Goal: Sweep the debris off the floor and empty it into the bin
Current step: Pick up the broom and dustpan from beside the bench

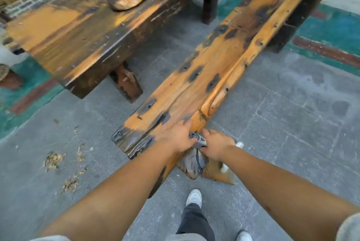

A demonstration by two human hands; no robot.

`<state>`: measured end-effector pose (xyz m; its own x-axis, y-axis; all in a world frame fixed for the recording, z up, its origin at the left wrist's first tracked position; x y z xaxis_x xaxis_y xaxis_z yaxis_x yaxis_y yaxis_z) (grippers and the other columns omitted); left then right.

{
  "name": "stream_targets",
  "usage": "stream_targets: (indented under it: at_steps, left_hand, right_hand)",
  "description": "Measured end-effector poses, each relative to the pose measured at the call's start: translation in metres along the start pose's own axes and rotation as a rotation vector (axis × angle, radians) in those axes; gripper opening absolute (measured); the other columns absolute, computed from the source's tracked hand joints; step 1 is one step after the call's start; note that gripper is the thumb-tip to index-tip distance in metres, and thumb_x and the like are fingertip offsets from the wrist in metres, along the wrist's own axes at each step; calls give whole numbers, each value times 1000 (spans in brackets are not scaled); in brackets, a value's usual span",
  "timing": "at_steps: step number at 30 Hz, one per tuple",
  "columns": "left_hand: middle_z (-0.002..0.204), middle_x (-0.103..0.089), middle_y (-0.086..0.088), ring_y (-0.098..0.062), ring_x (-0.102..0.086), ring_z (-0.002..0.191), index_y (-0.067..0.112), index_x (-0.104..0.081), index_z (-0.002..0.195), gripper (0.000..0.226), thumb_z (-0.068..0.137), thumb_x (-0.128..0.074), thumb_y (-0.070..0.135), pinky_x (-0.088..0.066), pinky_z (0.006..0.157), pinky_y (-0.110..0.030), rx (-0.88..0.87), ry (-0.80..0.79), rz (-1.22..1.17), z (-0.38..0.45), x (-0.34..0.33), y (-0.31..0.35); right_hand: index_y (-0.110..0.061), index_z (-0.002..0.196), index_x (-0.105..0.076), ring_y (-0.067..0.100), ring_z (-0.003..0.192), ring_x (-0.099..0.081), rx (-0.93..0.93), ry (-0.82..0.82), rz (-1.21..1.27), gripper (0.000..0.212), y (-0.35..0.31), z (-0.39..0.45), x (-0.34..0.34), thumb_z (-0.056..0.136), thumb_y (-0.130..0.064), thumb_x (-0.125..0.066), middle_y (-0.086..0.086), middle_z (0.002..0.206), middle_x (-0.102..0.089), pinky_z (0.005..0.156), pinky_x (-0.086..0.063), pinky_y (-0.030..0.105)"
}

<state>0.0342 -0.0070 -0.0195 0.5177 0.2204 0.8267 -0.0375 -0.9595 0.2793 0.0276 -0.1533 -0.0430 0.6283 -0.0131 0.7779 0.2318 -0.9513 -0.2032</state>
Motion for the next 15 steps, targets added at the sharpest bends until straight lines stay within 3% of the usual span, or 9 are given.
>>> stream_targets:
  at_steps: [3,6,10,15]
  left_hand:
    - [105,-63,-9,-30,-61,98,19,-51,109,38,83,-56,47,-53,78,-42,-42,-75,-13,19,-20,-3]
    - [104,-64,-6,-29,-62,95,25,-53,108,38,80,-54,50,-55,75,-42,-46,-93,18,33,-36,-7]
    - [91,-66,-10,-30,-63,86,17,-57,93,25,84,-55,40,-55,67,-41,-62,-69,-10,45,-46,-8]
    - [87,-69,-8,-27,-64,81,18,-65,97,28,82,-56,40,-54,64,-36,-130,20,-115,44,-46,13]
  right_hand:
    - [-18,138,-38,32,120,-52,-40,-35,102,56,1,17,-13,90,-44,-51,8,134,-48,89,-47,44]
    - [-18,129,-46,33,114,-56,-26,-48,144,43,1,31,-23,90,-36,-50,8,126,-52,84,-48,42]
    - [-17,121,-50,33,109,-59,-35,-33,184,32,0,45,-32,91,-30,-50,9,121,-56,78,-47,40]
    - [-21,115,-54,32,103,-62,-116,51,257,27,15,41,-31,89,-26,-47,7,114,-64,81,-51,40]
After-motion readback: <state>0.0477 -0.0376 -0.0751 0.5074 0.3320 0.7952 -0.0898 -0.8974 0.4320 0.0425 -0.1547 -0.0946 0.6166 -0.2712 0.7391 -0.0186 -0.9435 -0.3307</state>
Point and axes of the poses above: each hand's wrist, its own z-axis towards the middle knuckle, its own x-axis out of the back of the hand, y = z × x, the point moved 4 cm from there along z, towards the middle knuckle
